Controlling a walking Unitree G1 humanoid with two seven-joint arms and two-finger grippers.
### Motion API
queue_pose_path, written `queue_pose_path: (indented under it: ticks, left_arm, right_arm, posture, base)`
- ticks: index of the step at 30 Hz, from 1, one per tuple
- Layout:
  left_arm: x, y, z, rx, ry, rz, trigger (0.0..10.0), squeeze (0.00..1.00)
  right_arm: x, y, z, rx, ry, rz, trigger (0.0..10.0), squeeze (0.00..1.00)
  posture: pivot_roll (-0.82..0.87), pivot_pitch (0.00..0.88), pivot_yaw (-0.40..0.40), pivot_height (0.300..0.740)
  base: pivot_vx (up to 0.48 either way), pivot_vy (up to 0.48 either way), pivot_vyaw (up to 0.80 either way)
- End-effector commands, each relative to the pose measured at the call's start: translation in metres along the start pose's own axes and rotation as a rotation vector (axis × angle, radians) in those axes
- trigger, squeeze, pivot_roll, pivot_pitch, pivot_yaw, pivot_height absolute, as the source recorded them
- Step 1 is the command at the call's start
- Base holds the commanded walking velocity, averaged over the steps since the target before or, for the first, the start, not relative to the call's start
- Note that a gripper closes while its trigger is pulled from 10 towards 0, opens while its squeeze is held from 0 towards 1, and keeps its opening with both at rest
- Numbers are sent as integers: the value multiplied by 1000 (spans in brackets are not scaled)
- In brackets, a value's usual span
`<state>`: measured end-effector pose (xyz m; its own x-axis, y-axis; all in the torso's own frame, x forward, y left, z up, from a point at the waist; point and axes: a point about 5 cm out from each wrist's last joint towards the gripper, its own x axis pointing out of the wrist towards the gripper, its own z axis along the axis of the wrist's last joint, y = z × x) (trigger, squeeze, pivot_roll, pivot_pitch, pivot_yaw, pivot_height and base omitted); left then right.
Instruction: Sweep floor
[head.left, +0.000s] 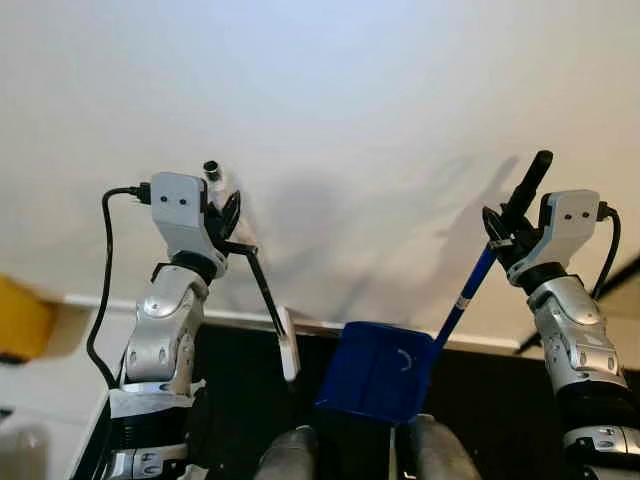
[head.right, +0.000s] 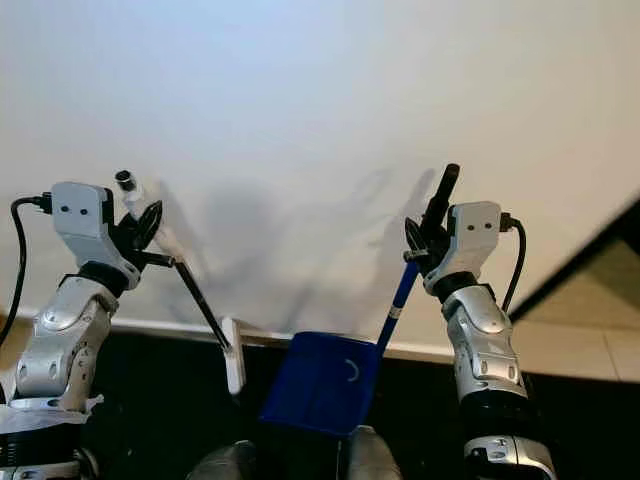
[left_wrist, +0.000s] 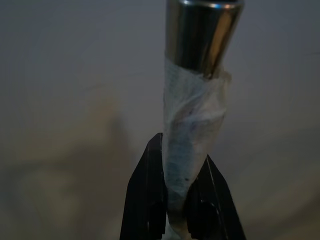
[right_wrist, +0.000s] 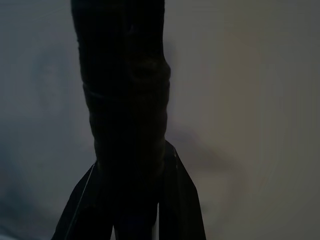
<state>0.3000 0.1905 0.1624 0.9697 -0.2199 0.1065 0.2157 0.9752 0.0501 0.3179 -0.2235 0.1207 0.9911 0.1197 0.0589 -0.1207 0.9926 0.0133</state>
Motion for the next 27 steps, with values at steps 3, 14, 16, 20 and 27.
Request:
queue_pose_path:
  ticks: [3, 14, 16, 20, 27]
  left_arm:
    - [-3, 4, 4, 10, -20, 7, 10000, 0]
    - [-3, 4, -3, 13, 11, -4, 10000, 0]
    - [-3, 3, -4, 15, 15, -8, 10000, 0]
    - [-3, 4, -4, 16, 19, -12, 10000, 0]
    - [-7, 5, -7, 16, 29, -2, 10000, 0]
  right_arm:
    - [-2, -4, 0, -30, 3, 0, 10000, 0]
    - [-1, 22, 1, -173, 21, 344, 10000, 0]
    - [4, 25, 7, -210, -6, 367, 10000, 0]
    - [16, 31, 26, -236, -86, 373, 10000, 0]
    - [10, 37, 7, -310, -15, 452, 10000, 0]
  posture:
    - [20, 143, 91, 740]
    - [18, 151, 100, 740]
    - [18, 151, 100, 740]
    - [18, 154, 98, 740]
    - [36, 166, 82, 740]
  base:
    - [0, 0, 0]
    - [0, 0, 0]
    - [0, 0, 0]
    - [0, 0, 0]
    - [0, 0, 0]
